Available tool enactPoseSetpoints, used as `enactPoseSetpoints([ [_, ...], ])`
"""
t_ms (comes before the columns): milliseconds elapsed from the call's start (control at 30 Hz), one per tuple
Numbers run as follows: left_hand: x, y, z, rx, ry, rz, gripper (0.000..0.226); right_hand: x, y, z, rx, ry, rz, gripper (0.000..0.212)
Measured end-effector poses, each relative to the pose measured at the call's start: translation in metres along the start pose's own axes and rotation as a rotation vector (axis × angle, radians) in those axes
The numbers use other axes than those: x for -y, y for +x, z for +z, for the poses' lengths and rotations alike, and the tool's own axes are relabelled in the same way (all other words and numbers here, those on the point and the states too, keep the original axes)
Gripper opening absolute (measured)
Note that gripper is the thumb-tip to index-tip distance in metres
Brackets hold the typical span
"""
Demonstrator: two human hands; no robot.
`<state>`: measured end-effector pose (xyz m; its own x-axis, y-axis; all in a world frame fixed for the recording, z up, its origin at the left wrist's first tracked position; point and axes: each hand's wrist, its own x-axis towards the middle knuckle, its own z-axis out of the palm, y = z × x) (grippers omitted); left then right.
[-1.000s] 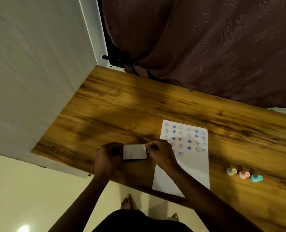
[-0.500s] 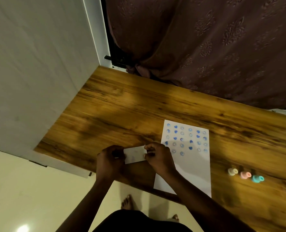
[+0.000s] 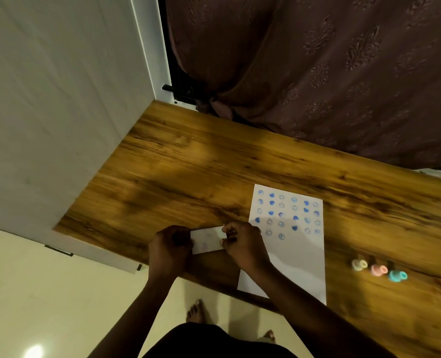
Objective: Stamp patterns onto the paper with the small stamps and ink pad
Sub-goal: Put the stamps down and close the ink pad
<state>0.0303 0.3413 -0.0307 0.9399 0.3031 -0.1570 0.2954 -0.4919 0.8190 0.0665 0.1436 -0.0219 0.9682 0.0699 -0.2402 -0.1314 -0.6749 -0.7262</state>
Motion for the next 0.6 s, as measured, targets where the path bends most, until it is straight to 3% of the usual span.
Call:
enactPoseSetpoints([
  [600, 0.0066, 0.0059, 0.0037, -0.021, 0.053, 0.001, 0.021, 0.0048, -0.0023, 0.0027, -0.025, 0.028, 0.039, 0.023],
])
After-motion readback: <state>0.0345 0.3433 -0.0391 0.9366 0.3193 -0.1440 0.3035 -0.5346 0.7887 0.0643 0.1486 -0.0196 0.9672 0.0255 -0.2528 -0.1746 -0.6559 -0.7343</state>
